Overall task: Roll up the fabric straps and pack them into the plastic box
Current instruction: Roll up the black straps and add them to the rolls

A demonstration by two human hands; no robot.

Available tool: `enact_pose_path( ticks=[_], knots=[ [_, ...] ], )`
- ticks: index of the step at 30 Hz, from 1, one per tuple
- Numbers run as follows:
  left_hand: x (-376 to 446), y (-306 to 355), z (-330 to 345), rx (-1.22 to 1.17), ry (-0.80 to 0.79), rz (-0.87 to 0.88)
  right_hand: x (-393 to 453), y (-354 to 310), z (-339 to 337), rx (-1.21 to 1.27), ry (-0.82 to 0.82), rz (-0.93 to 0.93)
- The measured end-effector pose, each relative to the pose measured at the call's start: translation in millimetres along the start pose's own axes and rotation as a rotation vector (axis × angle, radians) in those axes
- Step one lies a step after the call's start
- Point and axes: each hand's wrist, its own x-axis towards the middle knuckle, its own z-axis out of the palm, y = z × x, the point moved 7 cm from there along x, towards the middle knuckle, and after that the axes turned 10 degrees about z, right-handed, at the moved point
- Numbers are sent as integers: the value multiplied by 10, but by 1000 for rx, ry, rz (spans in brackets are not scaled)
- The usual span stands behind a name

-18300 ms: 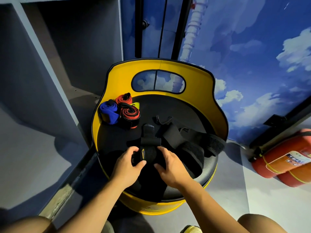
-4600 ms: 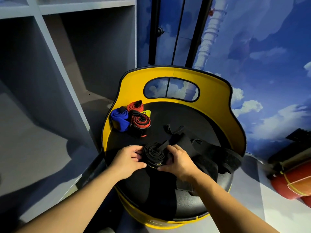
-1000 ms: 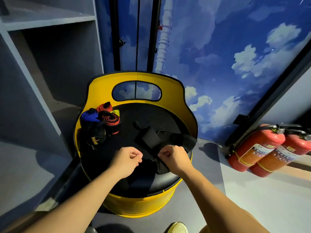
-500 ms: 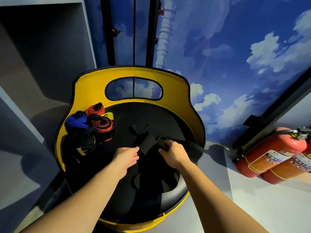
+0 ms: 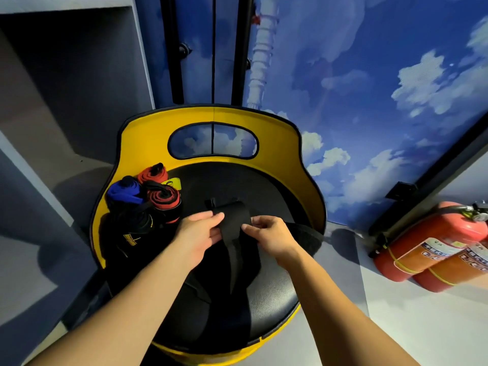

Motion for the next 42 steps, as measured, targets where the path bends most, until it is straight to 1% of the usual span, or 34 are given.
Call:
enact_pose_path(
  ticks=[3,6,10,13,18,20,24,27,29,33,35,36,37,38,39,40,41,42],
  knots=[
    [-103,271,8,-5,-52,72,-196,-134,24,130,-137,-34],
    [-241,533,24,17,-104,134,-398,-342,41,241,-192,-91],
    [-513,944,89,144,-161,256,-703,-758,57,362,-232,-138],
    [-756,1187,118,264,-215,330,-838,-1072,-12,441,-205,-133],
    [-1198,1417,166,372,-362,351,-1136,-1565,-128,575,-177,-130],
    [-1359,1527,188,344,-376,366,-1289,-1705,-170,583,-147,-135],
    [-1632,1840,277,261,-377,385,-1566,-1817,-106,521,-220,-149],
    [-1775,2076,356,275,-396,410,-1742,-1820,-95,514,-258,-121],
    [-1856,2204,397,297,-407,417,-1832,-1854,-130,508,-264,-135],
    [-1937,2384,434,324,-391,445,-2092,-1974,-234,488,-202,-209],
    [-1951,2442,452,355,-384,458,-2234,-2037,-313,418,-100,-277],
    [-1958,2480,463,405,-399,464,-2300,-2079,-390,316,15,-333],
    [-1962,2519,481,494,-432,474,-2361,-2127,-479,164,175,-388],
    [-1988,2560,511,620,-479,487,-2436,-2197,-566,-15,353,-456],
    [-2032,2603,549,765,-535,508,-2529,-2285,-601,-169,477,-532],
    [-2096,2646,598,904,-587,538,-2605,-2374,-587,-274,518,-611],
    [-2168,2690,657,1034,-629,583,-2656,-2454,-538,-350,482,-673],
    [-2250,2737,720,1160,-659,643,-2685,-2518,-467,-408,387,-712]
  ],
)
